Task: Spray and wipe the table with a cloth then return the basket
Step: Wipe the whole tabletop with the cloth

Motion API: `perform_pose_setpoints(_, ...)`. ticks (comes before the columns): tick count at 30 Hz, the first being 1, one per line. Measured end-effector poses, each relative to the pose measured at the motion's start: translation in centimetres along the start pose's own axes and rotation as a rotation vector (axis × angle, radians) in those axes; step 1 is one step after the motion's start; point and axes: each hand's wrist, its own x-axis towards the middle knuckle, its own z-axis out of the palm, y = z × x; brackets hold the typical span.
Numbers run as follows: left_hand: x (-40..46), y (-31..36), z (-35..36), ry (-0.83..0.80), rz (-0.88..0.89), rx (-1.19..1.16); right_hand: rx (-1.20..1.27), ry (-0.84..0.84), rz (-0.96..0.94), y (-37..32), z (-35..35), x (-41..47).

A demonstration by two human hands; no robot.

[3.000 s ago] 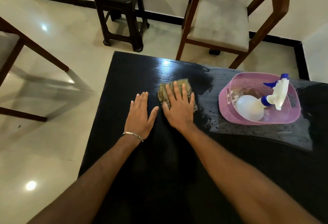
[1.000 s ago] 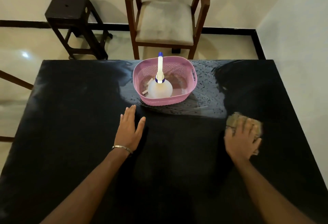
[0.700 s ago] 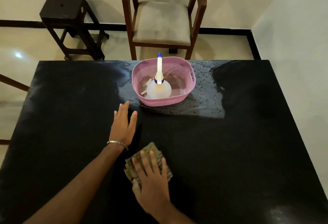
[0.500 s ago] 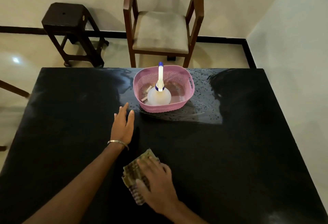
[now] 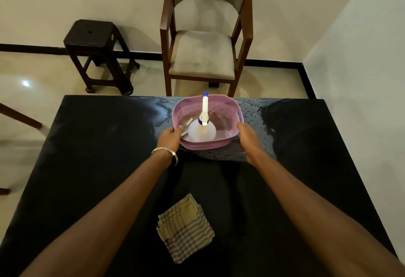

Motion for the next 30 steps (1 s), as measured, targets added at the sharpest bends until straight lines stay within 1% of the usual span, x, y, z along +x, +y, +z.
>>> perform_pose_setpoints(4,0.6,0.3,0.5,-0.034,-0.108,-0.057,0.073,-0.078,0.042,-0.1,0.7,-0.7)
perform_pose_setpoints(8,1.3,0.6,0.8,-0.022,-0.144,-0.052,0.130,-0.057,0.047,-0.2,1.2,-0.8)
perform_pose_setpoints(15,1.6,0.8,-0.2,0.016,-0.130,-0.026,0.152,-0.067,0.021,-0.6,1.3,-0.8)
perform_pose_setpoints(19,1.0,1.5,-2.1,0.028,-0.114,-0.003,0.161,-0.087,-0.008,-1.3,2.5,-1.4)
perform_pose_setpoints(22,0.4,1.7,-4.0,0.042,-0.143,-0.038,0.163,-0.112,-0.019,-2.0,4.1,-2.3)
perform_pose_setpoints(30,-0.8,0.5,-12.2,0.140,-0.228,-0.134,0.142,-0.228,-0.032,-3.5,11.4,-5.5)
